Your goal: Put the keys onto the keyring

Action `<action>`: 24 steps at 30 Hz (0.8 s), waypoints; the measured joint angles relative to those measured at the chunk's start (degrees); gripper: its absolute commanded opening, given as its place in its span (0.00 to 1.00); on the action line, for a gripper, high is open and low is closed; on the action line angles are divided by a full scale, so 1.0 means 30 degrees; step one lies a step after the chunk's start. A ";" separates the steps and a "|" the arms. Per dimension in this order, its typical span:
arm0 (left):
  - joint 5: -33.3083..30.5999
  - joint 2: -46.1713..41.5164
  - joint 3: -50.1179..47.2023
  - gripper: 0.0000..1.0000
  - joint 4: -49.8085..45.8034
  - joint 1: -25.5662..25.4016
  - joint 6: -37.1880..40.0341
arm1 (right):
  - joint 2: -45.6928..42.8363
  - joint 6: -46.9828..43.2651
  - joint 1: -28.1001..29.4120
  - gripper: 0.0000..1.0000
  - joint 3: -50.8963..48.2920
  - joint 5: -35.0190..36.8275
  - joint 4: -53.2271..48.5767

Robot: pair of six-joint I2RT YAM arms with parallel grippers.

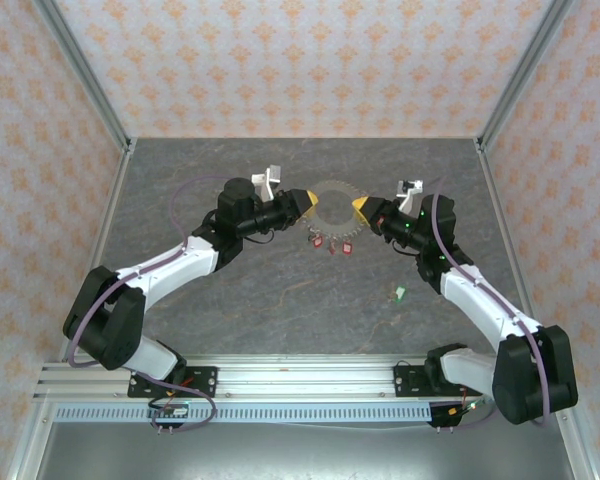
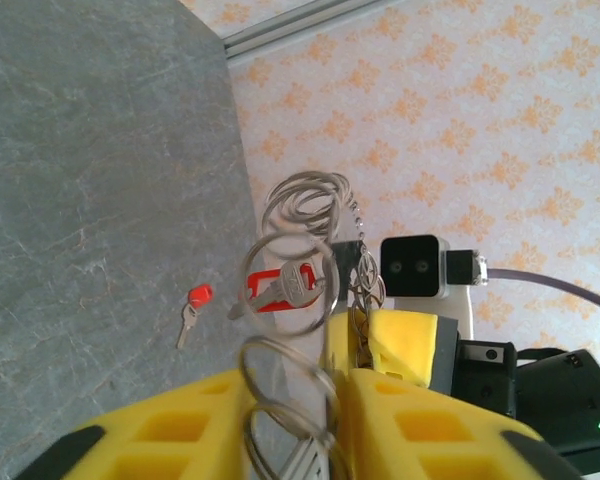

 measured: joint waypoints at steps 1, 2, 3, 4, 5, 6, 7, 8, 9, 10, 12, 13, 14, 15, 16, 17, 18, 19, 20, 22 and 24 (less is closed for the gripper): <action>0.0022 0.0044 0.0080 0.18 0.0000 -0.0015 0.0058 | 0.0000 -0.0182 0.0007 0.07 0.0066 -0.0087 -0.0182; 0.0007 0.0066 0.0168 0.18 -0.0044 -0.0029 0.0087 | 0.0000 -0.0372 0.0015 0.07 0.0109 -0.0073 -0.0372; 0.0036 0.0080 0.0233 0.17 -0.0073 -0.0029 0.0131 | -0.0022 -0.0539 0.0007 0.08 0.0160 -0.0080 -0.0532; 0.0051 0.0087 0.0270 0.16 -0.0102 -0.0029 0.0168 | -0.0036 -0.0670 0.0007 0.09 0.0211 -0.0073 -0.0663; 0.0058 0.0087 0.0284 0.16 -0.0146 -0.0029 0.0175 | -0.0073 -0.0823 0.0000 0.09 0.0299 -0.0051 -0.0816; 0.0058 0.0087 0.0299 0.15 -0.0153 -0.0029 0.0204 | -0.0095 -0.0911 0.0007 0.09 0.0350 -0.0022 -0.0874; 0.0058 0.0087 0.0321 0.11 -0.0168 -0.0029 0.0291 | -0.0124 -0.1035 0.0000 0.09 0.0393 -0.0007 -0.0954; 0.0058 0.0087 0.0350 0.09 -0.0197 -0.0029 0.0335 | -0.0124 -0.1107 0.0000 0.10 0.0401 0.0000 -0.0984; 0.0058 0.0087 0.0393 0.09 -0.0233 -0.0029 0.0423 | -0.0124 -0.1180 -0.0007 0.11 0.0408 0.0044 -0.1078; 0.0058 0.0087 0.0437 0.08 -0.0299 -0.0029 0.0510 | -0.0124 -0.1246 -0.0007 0.13 0.0408 0.0058 -0.1100; 0.0058 0.0087 0.0452 0.02 -0.0393 -0.0029 0.0532 | -0.0153 -0.1377 -0.0007 0.18 0.0408 0.0051 -0.1166; 0.0066 0.0087 0.0459 0.00 -0.0423 -0.0029 0.0539 | -0.0182 -0.1450 -0.0007 0.22 0.0408 0.0051 -0.1224; 0.0087 0.0087 0.0459 0.00 -0.0415 -0.0036 0.0561 | -0.0204 -0.1566 0.0000 0.25 0.0408 0.0058 -0.1268; 0.0131 0.0087 0.0459 0.00 -0.0401 -0.0036 0.0641 | -0.0233 -0.1661 0.0007 0.27 0.0408 0.0095 -0.1377; 0.0138 0.0080 0.0459 0.00 -0.0386 -0.0036 0.0765 | -0.0291 -0.1778 0.0007 0.30 0.0408 0.0131 -0.1515; 0.0138 0.0073 0.0459 0.00 -0.0379 -0.0036 0.0911 | -0.0372 -0.1851 0.0007 0.34 0.0408 0.0211 -0.1668; 0.0131 0.0073 0.0459 0.00 -0.0372 -0.0036 0.1042 | -0.0488 -0.1953 0.0007 0.37 0.0408 0.0306 -0.1807; 0.0138 0.0058 0.0459 0.00 -0.0328 -0.0036 0.1209 | -0.0772 -0.2164 0.0007 0.39 0.0401 0.0481 -0.2004; 0.0138 0.0036 0.0452 0.00 -0.0277 -0.0036 0.1341 | -0.1056 -0.2375 0.0007 0.40 0.0401 0.0670 -0.2229; 0.0138 -0.0131 0.0408 0.00 -0.0073 -0.0029 0.1588 | -0.1902 -0.2973 0.0007 0.44 0.0393 0.1144 -0.2834; 0.0138 -0.0517 0.0350 0.00 0.0051 -0.0029 0.1865 | -0.2907 -0.3774 0.0007 0.45 0.0386 0.1712 -0.3468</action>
